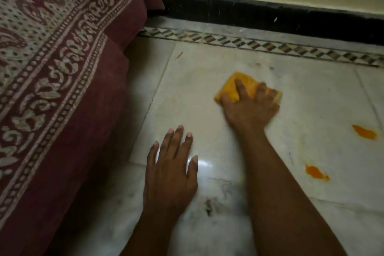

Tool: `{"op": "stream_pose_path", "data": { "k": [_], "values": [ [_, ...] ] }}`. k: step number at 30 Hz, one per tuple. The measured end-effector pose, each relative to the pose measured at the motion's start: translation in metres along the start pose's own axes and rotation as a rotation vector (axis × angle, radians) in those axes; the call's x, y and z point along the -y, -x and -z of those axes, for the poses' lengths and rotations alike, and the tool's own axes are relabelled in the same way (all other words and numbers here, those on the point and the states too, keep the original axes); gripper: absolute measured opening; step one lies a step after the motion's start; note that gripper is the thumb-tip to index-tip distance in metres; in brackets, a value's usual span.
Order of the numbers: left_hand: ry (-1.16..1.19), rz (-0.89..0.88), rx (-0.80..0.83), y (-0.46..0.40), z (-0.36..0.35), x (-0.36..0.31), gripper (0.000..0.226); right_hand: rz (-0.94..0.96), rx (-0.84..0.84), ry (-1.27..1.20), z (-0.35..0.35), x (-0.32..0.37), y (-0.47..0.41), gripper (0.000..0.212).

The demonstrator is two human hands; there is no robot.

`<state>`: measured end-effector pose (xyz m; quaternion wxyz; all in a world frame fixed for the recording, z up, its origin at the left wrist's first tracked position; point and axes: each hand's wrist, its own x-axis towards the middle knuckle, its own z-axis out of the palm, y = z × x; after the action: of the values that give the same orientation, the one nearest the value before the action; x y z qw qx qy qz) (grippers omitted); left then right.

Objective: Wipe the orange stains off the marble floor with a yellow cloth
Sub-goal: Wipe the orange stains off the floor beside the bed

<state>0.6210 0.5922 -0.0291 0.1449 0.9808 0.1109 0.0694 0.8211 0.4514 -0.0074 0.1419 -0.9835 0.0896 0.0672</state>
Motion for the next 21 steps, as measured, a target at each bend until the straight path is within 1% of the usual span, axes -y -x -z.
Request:
{"op": "stream_pose_path", "data": {
  "k": [1, 2, 4, 5, 7, 9, 11, 13, 14, 15, 16, 18, 20, 21],
  "values": [
    [0.004, -0.003, 0.003, -0.001, 0.0, 0.0, 0.058, -0.012, 0.022, -0.014, -0.002, 0.02, -0.007, 0.076],
    [0.011, -0.001, -0.004, 0.0, 0.001, 0.001, 0.058, 0.041, 0.04, -0.014, -0.007, 0.041, -0.008, 0.075],
    [0.008, -0.011, -0.015, -0.001, 0.001, 0.001, 0.057, 0.233, 0.036, -0.021, -0.016, 0.055, 0.004, 0.07],
    [0.01, -0.01, -0.012, -0.001, 0.002, 0.001, 0.057, 0.309, 0.021, -0.024, -0.018, 0.046, 0.019, 0.067],
    [0.022, -0.002, -0.015, -0.001, 0.004, 0.0, 0.058, 0.37, -0.039, -0.018, -0.017, 0.004, 0.059, 0.066],
    [0.023, -0.007, -0.015, -0.001, 0.004, -0.001, 0.058, 0.306, -0.086, 0.016, -0.011, -0.051, 0.096, 0.07],
    [0.025, -0.014, -0.027, -0.002, 0.004, 0.0, 0.057, 0.145, -0.078, 0.05, 0.001, -0.081, 0.09, 0.072],
    [0.03, -0.016, -0.031, -0.001, 0.002, 0.001, 0.058, -0.012, -0.058, 0.025, 0.011, -0.078, 0.057, 0.071],
    [0.031, -0.017, -0.03, -0.001, 0.001, 0.001, 0.058, -0.046, -0.032, 0.001, 0.012, -0.065, 0.038, 0.07],
    [0.032, -0.016, -0.025, 0.0, 0.001, 0.002, 0.059, -0.036, 0.003, -0.01, 0.012, -0.05, 0.028, 0.07],
    [0.034, -0.013, -0.025, 0.0, 0.001, 0.002, 0.059, 0.016, 0.016, -0.004, 0.009, -0.036, 0.026, 0.069],
    [0.044, -0.011, -0.025, 0.0, 0.002, 0.002, 0.06, 0.194, -0.016, 0.021, -0.007, -0.03, 0.053, 0.066],
    [0.058, -0.015, -0.017, 0.001, 0.005, -0.001, 0.062, 0.332, -0.079, 0.028, -0.015, -0.061, 0.113, 0.064],
    [0.059, -0.017, -0.009, 0.0, 0.006, -0.001, 0.063, 0.347, -0.117, 0.02, -0.015, -0.084, 0.139, 0.065]
  ]
}}
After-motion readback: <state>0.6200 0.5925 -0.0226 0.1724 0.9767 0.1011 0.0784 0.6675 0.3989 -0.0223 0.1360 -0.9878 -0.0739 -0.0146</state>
